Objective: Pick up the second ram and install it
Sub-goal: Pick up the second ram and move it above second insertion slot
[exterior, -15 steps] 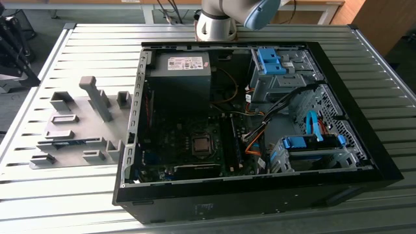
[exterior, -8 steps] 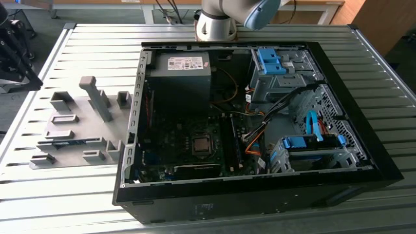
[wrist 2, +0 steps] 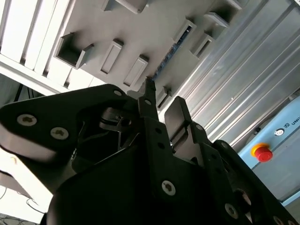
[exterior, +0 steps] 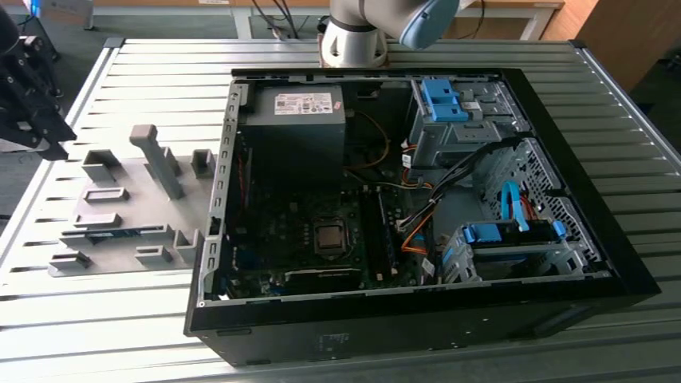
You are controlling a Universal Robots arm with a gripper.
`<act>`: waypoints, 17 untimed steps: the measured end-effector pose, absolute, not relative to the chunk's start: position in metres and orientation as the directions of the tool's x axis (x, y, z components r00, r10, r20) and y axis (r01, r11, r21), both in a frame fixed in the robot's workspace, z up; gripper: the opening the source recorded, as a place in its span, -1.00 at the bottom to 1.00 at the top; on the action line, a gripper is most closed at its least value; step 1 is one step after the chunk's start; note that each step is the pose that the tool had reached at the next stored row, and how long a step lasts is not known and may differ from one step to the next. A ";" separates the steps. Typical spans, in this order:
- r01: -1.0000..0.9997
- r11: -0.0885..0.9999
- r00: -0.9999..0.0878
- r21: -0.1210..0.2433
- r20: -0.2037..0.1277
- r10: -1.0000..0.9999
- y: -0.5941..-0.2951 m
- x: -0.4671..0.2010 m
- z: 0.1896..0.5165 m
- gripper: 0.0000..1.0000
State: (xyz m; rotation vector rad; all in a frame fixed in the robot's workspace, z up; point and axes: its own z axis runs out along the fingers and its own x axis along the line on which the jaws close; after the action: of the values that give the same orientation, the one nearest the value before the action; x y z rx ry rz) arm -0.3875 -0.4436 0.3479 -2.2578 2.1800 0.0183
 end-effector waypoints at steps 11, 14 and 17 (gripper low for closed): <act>-0.999 0.051 -0.051 0.004 -0.010 -0.999 -0.449 -0.388 0.328 -0.29; -0.998 0.062 -0.062 0.004 -0.010 -0.998 -0.451 -0.389 0.323 -0.29; -0.998 0.064 -0.064 0.004 -0.011 -0.998 -0.452 -0.389 0.317 -0.29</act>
State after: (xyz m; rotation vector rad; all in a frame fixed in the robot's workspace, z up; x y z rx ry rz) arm -0.3891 -0.4523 0.3171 -2.1460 2.2870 0.0159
